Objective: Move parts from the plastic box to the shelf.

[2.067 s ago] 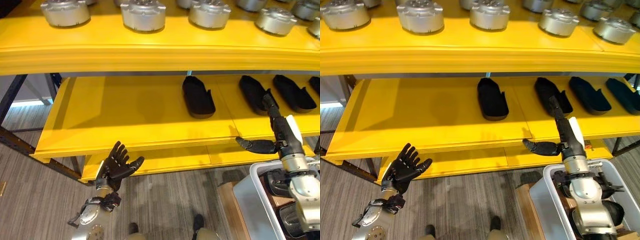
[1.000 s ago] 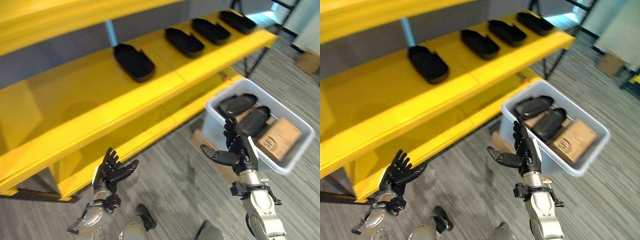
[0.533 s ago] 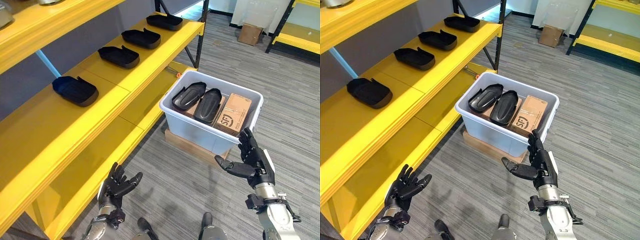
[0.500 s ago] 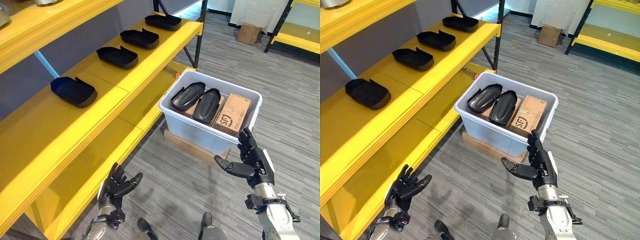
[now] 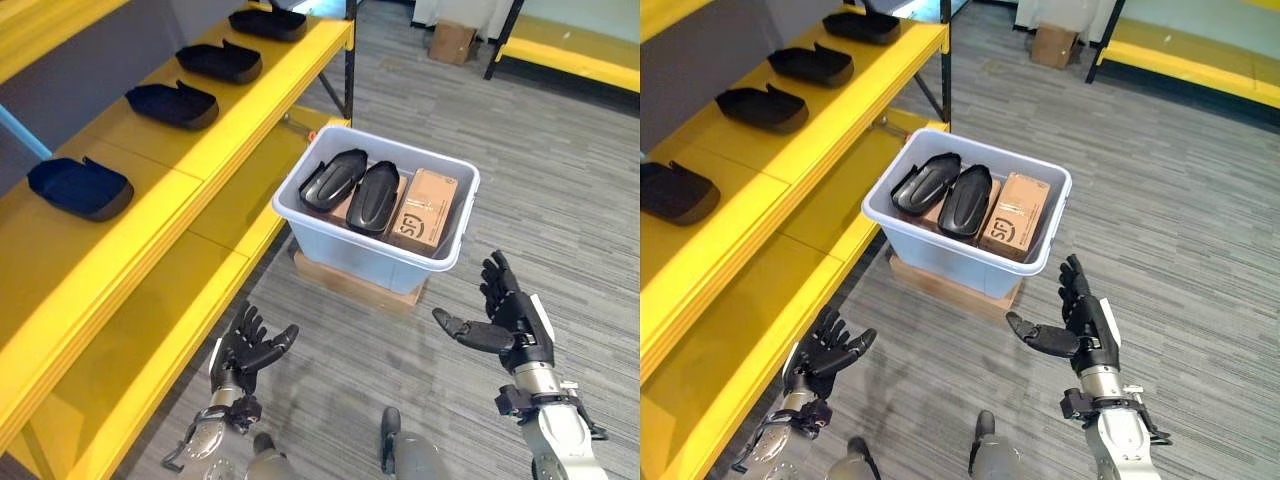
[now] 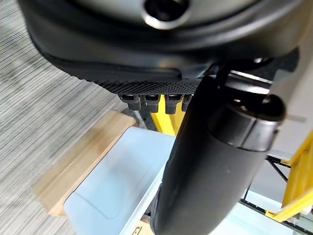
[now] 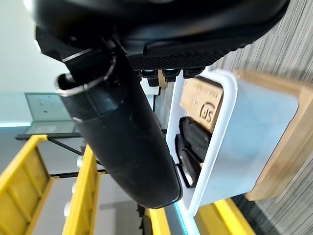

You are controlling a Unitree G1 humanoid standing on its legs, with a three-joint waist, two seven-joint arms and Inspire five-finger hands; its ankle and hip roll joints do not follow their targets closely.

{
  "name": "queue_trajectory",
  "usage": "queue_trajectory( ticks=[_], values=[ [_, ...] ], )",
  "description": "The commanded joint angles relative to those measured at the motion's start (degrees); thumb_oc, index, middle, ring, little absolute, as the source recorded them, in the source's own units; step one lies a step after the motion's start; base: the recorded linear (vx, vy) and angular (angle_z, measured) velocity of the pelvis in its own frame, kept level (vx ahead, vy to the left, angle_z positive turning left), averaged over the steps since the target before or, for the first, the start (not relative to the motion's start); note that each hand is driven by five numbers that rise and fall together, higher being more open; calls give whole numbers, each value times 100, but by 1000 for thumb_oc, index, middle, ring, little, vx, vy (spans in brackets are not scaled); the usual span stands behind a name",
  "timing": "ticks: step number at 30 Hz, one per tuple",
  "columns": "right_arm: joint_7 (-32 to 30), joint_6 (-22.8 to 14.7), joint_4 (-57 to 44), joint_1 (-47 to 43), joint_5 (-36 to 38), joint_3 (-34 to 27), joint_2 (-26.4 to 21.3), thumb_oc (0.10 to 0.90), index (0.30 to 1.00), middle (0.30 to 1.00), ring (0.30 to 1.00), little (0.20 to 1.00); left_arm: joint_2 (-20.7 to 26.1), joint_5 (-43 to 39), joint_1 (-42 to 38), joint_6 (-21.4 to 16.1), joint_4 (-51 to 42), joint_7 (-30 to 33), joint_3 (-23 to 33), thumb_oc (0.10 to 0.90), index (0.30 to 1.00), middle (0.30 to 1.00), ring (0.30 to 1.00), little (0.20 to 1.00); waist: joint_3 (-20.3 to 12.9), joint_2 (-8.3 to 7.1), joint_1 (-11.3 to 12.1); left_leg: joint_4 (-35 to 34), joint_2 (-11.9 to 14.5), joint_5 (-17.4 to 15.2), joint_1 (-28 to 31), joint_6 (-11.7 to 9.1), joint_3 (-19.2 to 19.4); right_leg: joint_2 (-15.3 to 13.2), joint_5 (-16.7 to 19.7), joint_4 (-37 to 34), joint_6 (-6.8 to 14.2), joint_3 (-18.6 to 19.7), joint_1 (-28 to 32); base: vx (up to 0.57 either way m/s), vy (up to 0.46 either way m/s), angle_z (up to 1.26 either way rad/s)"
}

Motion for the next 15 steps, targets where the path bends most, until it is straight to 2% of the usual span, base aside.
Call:
queue_trajectory(
  ticks=[1,2,3,4,7,9,15],
  values=[
    [31,-640,-545,-705,112,75,-62,900,1000,1000,1000,1000,350,-14,-97,-548,-617,138,464,900,1000,1000,1000,1000,201,99,326,-735,-19,698,-286,-163,-638,465,-597,-197,183,109,662,166,116,-38],
    [31,-640,-544,-708,112,74,-63,900,1000,1000,1000,1000,349,-14,-101,-547,-617,138,464,900,1000,1000,1000,1000,195,106,329,-757,-12,719,-289,-163,-637,474,-580,-207,180,110,653,246,193,-45],
    [38,-644,-523,-722,96,109,-54,900,1000,1000,1000,1000,318,-20,-104,-567,-600,160,486,900,1000,1000,1000,1000,192,115,385,-816,-21,700,-265,-158,-815,472,-638,-100,215,193,677,138,140,-68],
    [141,-587,-554,-682,148,145,-12,900,1000,1000,1000,1000,279,-99,-57,-560,-595,98,531,900,1000,1000,1000,1000,161,108,356,-715,12,495,-180,-82,-774,493,-703,-19,237,326,678,196,188,-77],
    [279,-528,-592,-564,194,196,103,900,1000,1000,1000,1000,272,-222,-9,-531,-582,57,469,900,1000,1000,1000,1000,73,5,344,-587,-97,264,-8,4,-581,334,-639,-131,343,458,821,196,205,-84],
    [307,-507,-623,-492,194,142,131,900,1000,1000,1000,1000,316,-212,-5,-510,-589,28,441,900,1000,1000,1000,1000,53,-19,319,-509,-125,209,-23,24,-484,274,-624,-154,365,459,849,146,139,-71],
    [310,-436,-724,-433,104,107,168,900,1000,1000,1000,1000,531,-193,-60,-470,-732,-20,311,900,1000,1000,1000,1000,-47,-94,237,-341,-280,-42,-60,135,-263,47,-475,-390,545,545,871,121,144,-10]
  ],
)
